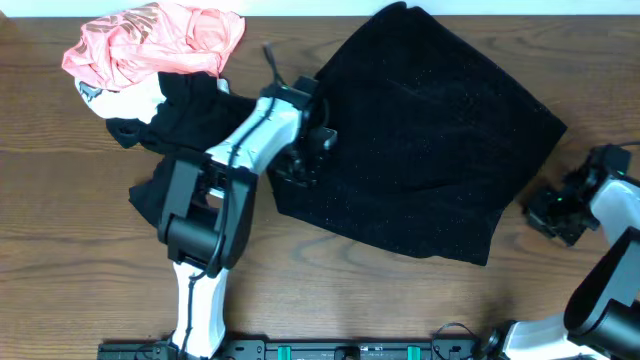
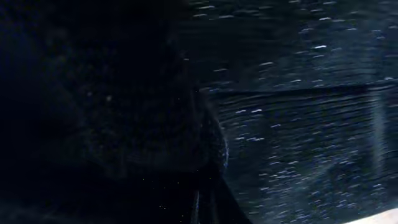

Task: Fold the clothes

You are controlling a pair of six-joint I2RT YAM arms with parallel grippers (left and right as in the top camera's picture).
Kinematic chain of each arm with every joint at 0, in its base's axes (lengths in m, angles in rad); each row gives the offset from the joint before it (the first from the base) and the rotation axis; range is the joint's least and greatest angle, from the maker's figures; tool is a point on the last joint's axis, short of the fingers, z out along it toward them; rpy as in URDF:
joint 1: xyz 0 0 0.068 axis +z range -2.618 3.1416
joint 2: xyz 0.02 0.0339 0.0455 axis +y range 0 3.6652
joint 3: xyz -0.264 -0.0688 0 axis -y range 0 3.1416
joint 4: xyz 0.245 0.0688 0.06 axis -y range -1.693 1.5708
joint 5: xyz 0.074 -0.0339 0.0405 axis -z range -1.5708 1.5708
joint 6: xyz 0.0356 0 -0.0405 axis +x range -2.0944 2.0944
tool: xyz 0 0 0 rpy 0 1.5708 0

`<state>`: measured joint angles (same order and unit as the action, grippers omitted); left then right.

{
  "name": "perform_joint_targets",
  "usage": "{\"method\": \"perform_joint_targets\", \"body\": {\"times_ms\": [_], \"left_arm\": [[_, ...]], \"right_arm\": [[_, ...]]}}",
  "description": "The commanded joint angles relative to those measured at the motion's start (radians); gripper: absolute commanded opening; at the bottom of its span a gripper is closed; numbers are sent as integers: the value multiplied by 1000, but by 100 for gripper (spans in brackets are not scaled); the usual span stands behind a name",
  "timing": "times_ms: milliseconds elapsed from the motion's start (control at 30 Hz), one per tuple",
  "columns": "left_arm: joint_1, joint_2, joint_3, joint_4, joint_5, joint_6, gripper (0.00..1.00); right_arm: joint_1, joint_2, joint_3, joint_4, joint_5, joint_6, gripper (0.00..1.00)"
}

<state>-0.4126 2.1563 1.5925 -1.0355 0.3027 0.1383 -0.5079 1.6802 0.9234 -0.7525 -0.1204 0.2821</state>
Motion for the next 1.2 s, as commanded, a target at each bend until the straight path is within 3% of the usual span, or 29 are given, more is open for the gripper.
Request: {"method": "perform_joint_targets", "body": {"times_ms": [0, 367, 700, 767, 867, 1000, 1167], "left_arm": [[-25, -30, -11, 2, -4, -28, 6], [63, -30, -11, 5, -137, -36, 6], [243, -30, -11, 51, -139, -35, 6], [265, -30, -11, 58, -139, -35, 6], [288, -30, -11, 76, -139, -35, 6], [299, -30, -11, 109, -139, -35, 17], [300, -30, -11, 127, -139, -35, 27]], "right_arm": [[-37, 1, 5, 1, -37, 11, 1], [13, 1, 5, -67, -304, -128, 1], [121, -1, 5, -195, -325, -251, 6], [139, -6, 5, -206, -325, -271, 12], [178, -33, 5, -209, -321, -292, 33], [250, -104, 5, -209, -280, -283, 55], [339, -206, 5, -233, -219, -208, 59]]}}
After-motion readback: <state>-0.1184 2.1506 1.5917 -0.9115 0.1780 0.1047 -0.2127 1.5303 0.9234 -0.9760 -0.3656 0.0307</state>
